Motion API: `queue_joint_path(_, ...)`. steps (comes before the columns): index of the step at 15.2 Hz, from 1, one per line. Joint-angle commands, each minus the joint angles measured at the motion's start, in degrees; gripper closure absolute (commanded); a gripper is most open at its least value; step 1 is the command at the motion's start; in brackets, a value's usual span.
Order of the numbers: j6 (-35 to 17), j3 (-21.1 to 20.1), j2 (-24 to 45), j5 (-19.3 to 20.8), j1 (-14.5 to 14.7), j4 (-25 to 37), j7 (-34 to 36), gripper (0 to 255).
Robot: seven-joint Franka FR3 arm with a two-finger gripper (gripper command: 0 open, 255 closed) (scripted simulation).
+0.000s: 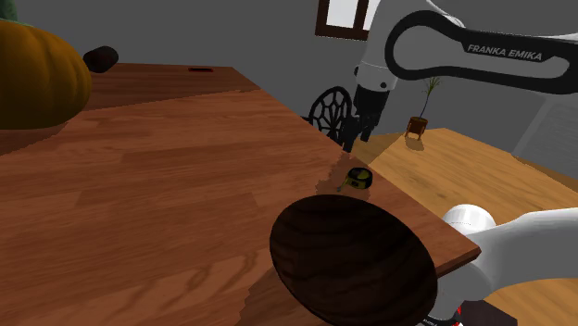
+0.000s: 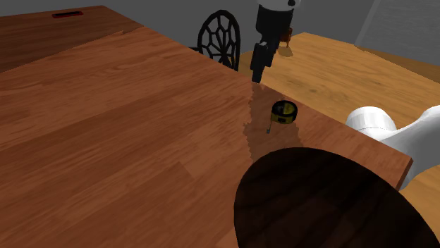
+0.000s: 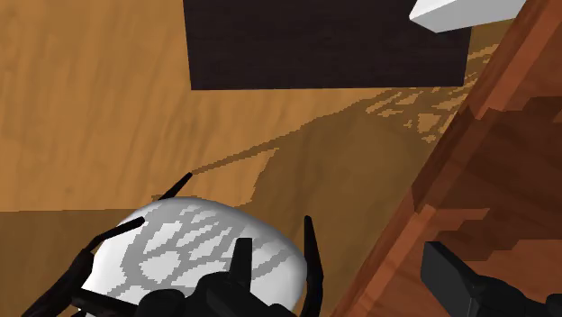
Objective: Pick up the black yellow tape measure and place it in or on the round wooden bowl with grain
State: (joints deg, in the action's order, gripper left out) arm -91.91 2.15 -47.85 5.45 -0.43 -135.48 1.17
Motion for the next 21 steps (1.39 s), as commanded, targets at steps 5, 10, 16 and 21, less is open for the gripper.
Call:
queue_joint_path(5,5.97,-5.39,-1.89,-2.72,1.06,1.72,5.30,0)
queue_joint_path(10,13.03,-12.07,-2.27,-6.75,2.23,5.59,12.12,0)
queue_joint_path(16,20.72,-19.99,0.00,-12.04,2.88,12.55,20.86,0)
queue_joint_path(21,18.88,-20.60,-1.59,-12.78,3.30,8.89,21.30,0)
